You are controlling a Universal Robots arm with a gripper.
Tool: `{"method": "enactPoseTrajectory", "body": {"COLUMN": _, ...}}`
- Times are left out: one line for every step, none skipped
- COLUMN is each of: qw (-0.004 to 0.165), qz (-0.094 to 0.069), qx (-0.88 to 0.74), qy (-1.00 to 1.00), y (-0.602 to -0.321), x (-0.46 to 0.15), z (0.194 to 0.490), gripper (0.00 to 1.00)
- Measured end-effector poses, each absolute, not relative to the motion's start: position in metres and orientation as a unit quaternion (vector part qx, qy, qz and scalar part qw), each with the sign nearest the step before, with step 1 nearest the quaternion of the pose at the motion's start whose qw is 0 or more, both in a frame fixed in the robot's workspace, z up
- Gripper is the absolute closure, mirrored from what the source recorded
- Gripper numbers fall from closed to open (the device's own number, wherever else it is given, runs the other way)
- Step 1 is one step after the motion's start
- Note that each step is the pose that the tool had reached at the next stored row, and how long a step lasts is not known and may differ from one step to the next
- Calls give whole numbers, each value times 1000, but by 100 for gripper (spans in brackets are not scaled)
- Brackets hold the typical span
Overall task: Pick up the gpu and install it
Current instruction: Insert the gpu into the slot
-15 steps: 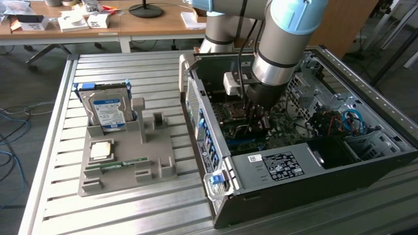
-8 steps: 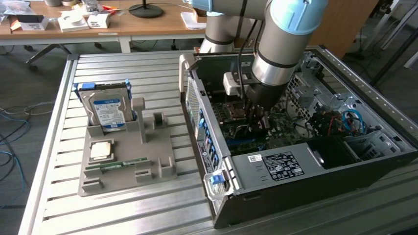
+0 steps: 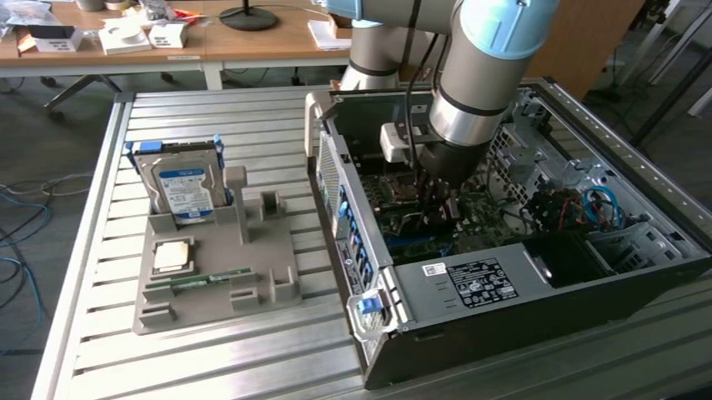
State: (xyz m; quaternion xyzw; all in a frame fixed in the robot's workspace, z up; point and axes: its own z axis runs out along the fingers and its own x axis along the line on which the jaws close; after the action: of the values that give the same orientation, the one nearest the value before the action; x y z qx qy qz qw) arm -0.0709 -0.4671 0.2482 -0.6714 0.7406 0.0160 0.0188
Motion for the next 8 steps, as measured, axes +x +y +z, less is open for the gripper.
{"method": "enactPoseTrajectory", "body": {"qw": 19, "qz": 16, "qx": -671, "qy": 741, "y": -467, "x": -71, "z": 248, "gripper": 74}}
{"method": "enactPoseTrajectory", "body": {"qw": 19, "qz": 16, "qx": -671, "qy": 741, "y": -467, "x": -71, "z": 248, "gripper": 74}}
{"method": "enactPoseTrajectory", "body": {"qw": 19, "qz": 16, "qx": -671, "qy": 741, "y": -467, "x": -71, "z": 248, "gripper": 74}}
{"method": "enactPoseTrajectory", "body": {"qw": 19, "qz": 16, "qx": -671, "qy": 741, "y": -467, "x": -71, "z": 248, "gripper": 74}}
{"method": "enactPoseTrajectory", "body": {"qw": 19, "qz": 16, "qx": -671, "qy": 741, "y": -467, "x": -71, "z": 248, "gripper": 74}}
{"method": "enactPoseTrajectory", "body": {"qw": 19, "qz": 16, "qx": -671, "qy": 741, "y": -467, "x": -71, "z": 248, "gripper": 74}}
{"method": "enactPoseTrajectory", "body": {"qw": 19, "qz": 16, "qx": -671, "qy": 741, "y": -467, "x": -71, "z": 248, "gripper": 74}}
{"method": "enactPoseTrajectory", "body": {"qw": 19, "qz": 16, "qx": -671, "qy": 741, "y": -467, "x": -71, "z": 248, "gripper": 74}}
